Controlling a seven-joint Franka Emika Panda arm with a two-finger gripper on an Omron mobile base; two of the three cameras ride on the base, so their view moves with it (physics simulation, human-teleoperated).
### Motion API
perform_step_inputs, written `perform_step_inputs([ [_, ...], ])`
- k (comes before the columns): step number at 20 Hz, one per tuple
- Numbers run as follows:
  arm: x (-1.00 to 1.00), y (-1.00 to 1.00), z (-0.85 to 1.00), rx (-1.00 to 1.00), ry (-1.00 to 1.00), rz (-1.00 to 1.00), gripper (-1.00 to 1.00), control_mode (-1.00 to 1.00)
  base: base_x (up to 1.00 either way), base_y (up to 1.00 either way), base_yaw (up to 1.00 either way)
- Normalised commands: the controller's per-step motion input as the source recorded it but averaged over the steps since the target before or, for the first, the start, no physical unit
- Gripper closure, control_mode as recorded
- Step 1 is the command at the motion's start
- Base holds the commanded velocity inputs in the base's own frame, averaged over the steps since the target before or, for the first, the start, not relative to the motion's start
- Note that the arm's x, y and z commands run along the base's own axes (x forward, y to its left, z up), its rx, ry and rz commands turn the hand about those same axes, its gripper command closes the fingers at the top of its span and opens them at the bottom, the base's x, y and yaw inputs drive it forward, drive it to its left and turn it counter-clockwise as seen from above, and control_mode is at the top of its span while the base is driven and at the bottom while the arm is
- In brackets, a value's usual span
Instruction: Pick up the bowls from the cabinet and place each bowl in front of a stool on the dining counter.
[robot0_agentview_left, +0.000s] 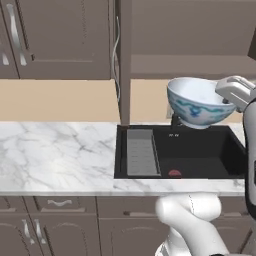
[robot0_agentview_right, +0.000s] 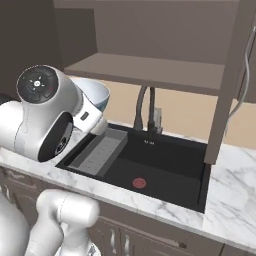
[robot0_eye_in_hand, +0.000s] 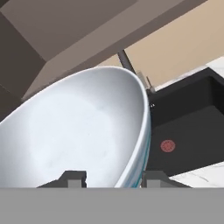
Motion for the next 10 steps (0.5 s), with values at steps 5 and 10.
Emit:
perform_step_inputs([
  [5,0.0,0.0,0.0,0.0,0.0,0.0,1.0,1.0,-0.6,0.0,0.0],
  [10,0.0,0.0,0.0,0.0,0.0,0.0,1.0,1.0,-0.62,0.04,0.0],
])
